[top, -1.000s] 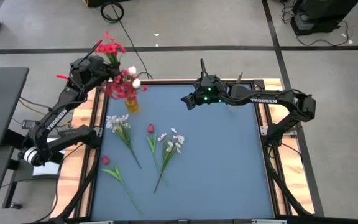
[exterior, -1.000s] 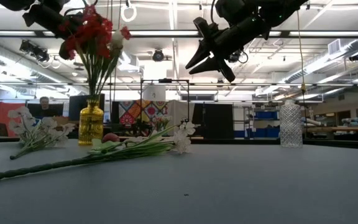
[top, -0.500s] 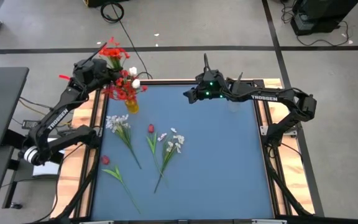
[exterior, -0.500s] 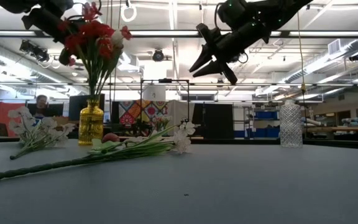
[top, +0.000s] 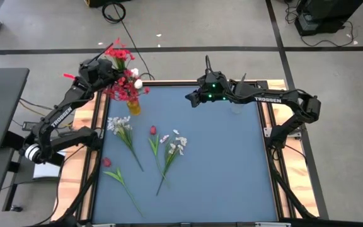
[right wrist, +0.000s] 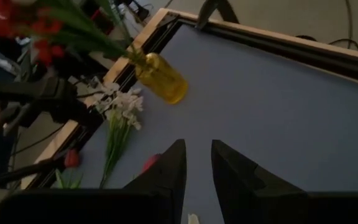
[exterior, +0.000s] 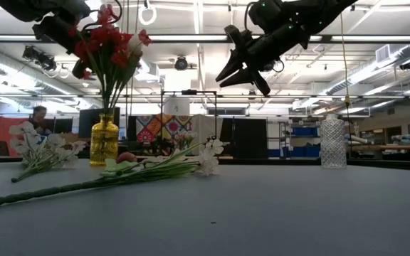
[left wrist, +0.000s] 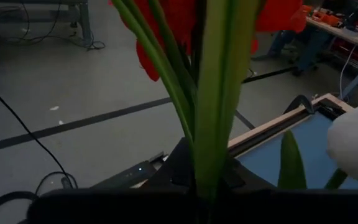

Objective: Sort flowers into vase by color
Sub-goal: Put the red flowers into the yellow transparent flower vase, then put the left white flowers into the transparent flower vase

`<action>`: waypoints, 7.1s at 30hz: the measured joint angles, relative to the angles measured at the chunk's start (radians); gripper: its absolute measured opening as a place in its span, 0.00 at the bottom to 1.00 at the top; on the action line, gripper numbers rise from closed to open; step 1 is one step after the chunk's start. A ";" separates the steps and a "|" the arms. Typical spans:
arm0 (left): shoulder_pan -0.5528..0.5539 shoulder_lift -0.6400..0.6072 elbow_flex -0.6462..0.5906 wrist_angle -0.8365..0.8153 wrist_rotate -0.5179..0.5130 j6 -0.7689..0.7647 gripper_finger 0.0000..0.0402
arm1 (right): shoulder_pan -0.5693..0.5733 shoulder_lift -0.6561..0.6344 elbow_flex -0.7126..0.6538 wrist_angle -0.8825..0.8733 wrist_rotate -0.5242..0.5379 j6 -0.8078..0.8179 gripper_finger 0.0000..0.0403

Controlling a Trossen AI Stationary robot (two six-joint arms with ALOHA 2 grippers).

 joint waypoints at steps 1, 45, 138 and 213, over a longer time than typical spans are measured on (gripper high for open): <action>-0.003 0.000 -0.007 0.003 0.000 -0.011 0.04 | 0.001 0.000 0.000 0.000 0.000 -0.005 0.21; -0.032 -0.189 -0.139 0.296 0.126 0.002 0.04 | -0.030 0.000 0.000 0.026 -0.048 -0.057 0.21; -0.028 -0.004 0.316 -0.207 0.134 0.299 0.70 | 0.056 0.306 0.082 0.551 0.249 0.073 0.27; -0.340 -0.098 0.461 -0.306 0.119 -0.061 0.56 | -0.237 0.158 0.573 -0.058 -0.271 -0.324 0.36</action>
